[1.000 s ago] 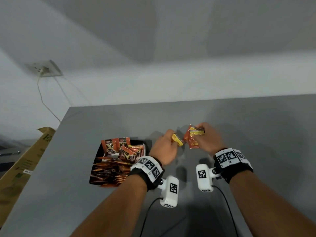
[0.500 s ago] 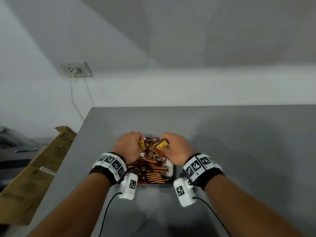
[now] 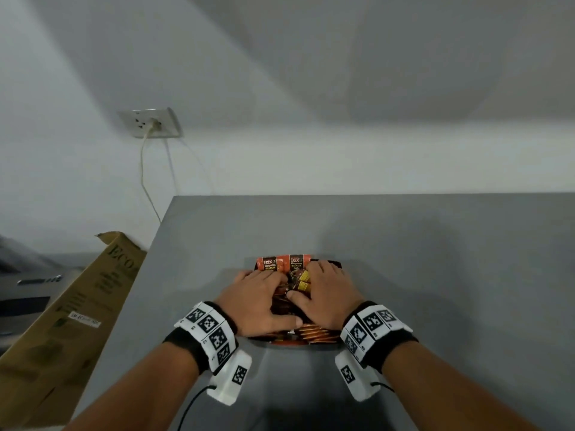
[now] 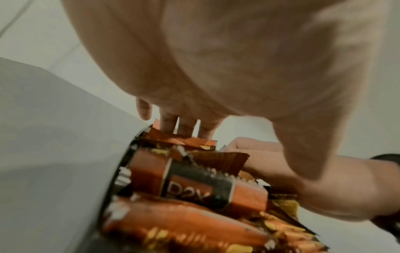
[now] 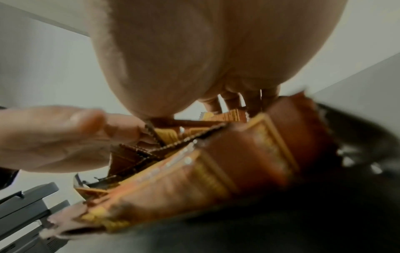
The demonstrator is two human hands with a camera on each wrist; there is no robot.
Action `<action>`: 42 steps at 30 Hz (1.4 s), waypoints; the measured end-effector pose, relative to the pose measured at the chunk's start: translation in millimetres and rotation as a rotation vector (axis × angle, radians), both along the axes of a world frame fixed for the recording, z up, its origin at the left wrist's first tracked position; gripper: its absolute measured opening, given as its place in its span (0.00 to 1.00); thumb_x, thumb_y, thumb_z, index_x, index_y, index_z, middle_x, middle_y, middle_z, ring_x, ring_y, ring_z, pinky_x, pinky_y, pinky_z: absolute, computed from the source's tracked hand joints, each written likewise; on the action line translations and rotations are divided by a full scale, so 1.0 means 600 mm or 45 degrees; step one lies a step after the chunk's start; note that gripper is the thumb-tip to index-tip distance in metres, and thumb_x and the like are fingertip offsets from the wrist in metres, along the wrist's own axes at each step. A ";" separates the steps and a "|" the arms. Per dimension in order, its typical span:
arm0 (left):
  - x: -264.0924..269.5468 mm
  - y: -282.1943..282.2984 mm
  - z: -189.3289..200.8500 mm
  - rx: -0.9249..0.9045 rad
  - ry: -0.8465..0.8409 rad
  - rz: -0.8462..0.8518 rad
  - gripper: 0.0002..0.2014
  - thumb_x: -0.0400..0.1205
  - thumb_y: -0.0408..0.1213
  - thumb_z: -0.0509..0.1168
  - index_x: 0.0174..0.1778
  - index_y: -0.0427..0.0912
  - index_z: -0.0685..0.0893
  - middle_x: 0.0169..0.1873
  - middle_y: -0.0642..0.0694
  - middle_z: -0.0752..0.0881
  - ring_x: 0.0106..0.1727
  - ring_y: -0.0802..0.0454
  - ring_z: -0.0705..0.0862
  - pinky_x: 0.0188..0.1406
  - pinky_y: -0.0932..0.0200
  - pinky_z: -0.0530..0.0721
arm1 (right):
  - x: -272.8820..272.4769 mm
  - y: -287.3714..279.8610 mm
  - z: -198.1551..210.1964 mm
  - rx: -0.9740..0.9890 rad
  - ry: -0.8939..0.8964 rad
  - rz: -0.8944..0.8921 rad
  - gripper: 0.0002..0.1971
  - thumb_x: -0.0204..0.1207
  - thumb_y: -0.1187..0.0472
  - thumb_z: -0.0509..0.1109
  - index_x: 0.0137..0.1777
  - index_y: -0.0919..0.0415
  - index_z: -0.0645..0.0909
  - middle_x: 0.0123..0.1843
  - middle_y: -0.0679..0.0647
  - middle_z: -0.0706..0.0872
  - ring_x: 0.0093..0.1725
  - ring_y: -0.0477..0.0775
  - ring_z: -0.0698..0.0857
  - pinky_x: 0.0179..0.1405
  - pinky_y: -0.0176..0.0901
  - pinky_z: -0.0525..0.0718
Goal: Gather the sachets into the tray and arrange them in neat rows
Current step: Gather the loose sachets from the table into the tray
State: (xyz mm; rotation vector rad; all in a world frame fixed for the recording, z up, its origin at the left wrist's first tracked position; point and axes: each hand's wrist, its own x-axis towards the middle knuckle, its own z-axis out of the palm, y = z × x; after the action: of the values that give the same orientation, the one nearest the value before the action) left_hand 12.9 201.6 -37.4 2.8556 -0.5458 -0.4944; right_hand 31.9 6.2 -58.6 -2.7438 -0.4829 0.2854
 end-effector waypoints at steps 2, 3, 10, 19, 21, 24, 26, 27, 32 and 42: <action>0.004 0.005 -0.001 -0.130 -0.036 0.015 0.35 0.79 0.72 0.46 0.73 0.52 0.75 0.66 0.54 0.83 0.66 0.54 0.80 0.74 0.51 0.68 | 0.000 0.002 0.006 -0.012 0.007 0.010 0.29 0.79 0.31 0.54 0.67 0.53 0.71 0.64 0.52 0.78 0.64 0.56 0.78 0.70 0.54 0.75; 0.011 0.008 -0.003 -0.217 -0.069 0.043 0.29 0.84 0.66 0.45 0.69 0.52 0.77 0.60 0.53 0.86 0.60 0.55 0.83 0.71 0.50 0.74 | 0.000 0.004 0.010 0.006 -0.004 0.008 0.27 0.80 0.31 0.53 0.65 0.52 0.71 0.63 0.50 0.79 0.63 0.55 0.78 0.70 0.54 0.74; 0.060 0.011 -0.010 -0.367 -0.192 0.334 0.16 0.84 0.31 0.59 0.67 0.47 0.76 0.56 0.46 0.83 0.47 0.46 0.85 0.50 0.44 0.86 | 0.015 0.019 0.025 0.346 0.037 -0.112 0.12 0.86 0.53 0.63 0.66 0.56 0.76 0.63 0.50 0.78 0.57 0.53 0.83 0.59 0.45 0.81; 0.086 0.008 -0.013 -0.211 -0.158 0.250 0.17 0.79 0.31 0.65 0.64 0.44 0.80 0.57 0.44 0.84 0.59 0.43 0.80 0.57 0.45 0.82 | 0.022 0.008 0.011 0.265 -0.037 -0.010 0.07 0.80 0.55 0.69 0.54 0.54 0.82 0.53 0.45 0.78 0.56 0.51 0.75 0.62 0.49 0.78; 0.084 0.012 -0.015 -0.198 -0.165 0.192 0.15 0.80 0.32 0.63 0.61 0.47 0.83 0.54 0.46 0.85 0.60 0.45 0.78 0.56 0.51 0.80 | 0.013 0.001 0.020 0.271 -0.021 0.017 0.05 0.79 0.54 0.69 0.50 0.52 0.78 0.50 0.44 0.80 0.52 0.50 0.75 0.57 0.48 0.79; 0.070 0.018 -0.004 -0.205 -0.126 0.087 0.13 0.82 0.39 0.61 0.57 0.52 0.88 0.51 0.50 0.84 0.58 0.48 0.76 0.57 0.55 0.76 | -0.003 -0.011 0.026 0.333 0.123 0.068 0.16 0.77 0.43 0.71 0.58 0.48 0.73 0.54 0.44 0.82 0.52 0.46 0.80 0.54 0.45 0.83; 0.053 0.022 0.008 -0.220 -0.052 -0.001 0.15 0.81 0.53 0.62 0.59 0.54 0.86 0.53 0.53 0.83 0.59 0.52 0.76 0.63 0.51 0.76 | -0.013 -0.021 0.023 0.282 0.231 0.149 0.34 0.69 0.32 0.72 0.71 0.45 0.69 0.66 0.43 0.76 0.62 0.44 0.79 0.64 0.44 0.82; 0.043 0.024 0.013 -0.220 0.004 -0.043 0.21 0.78 0.62 0.63 0.61 0.55 0.83 0.54 0.55 0.83 0.58 0.54 0.77 0.65 0.52 0.75 | -0.018 -0.027 0.020 0.237 0.269 0.206 0.42 0.64 0.29 0.73 0.76 0.44 0.66 0.70 0.43 0.73 0.66 0.44 0.76 0.68 0.44 0.80; 0.006 0.025 -0.002 -0.037 0.011 -0.218 0.53 0.58 0.80 0.67 0.77 0.55 0.67 0.66 0.58 0.75 0.67 0.58 0.74 0.84 0.52 0.55 | -0.027 -0.035 0.013 0.057 0.208 0.341 0.47 0.69 0.30 0.72 0.84 0.46 0.57 0.78 0.45 0.72 0.75 0.50 0.72 0.78 0.50 0.71; -0.019 0.014 -0.042 -0.023 -0.266 -0.213 0.52 0.62 0.84 0.58 0.75 0.52 0.71 0.65 0.55 0.81 0.66 0.53 0.76 0.80 0.47 0.62 | -0.047 -0.005 -0.003 -0.029 -0.025 0.120 0.21 0.86 0.40 0.54 0.73 0.50 0.68 0.70 0.47 0.78 0.68 0.51 0.76 0.69 0.48 0.77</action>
State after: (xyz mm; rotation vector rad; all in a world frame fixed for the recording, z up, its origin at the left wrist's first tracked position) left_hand 1.4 210.0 -62.6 2.8765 -0.8249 -0.2141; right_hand 3.6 3.2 -60.2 -2.7524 -0.6187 0.2892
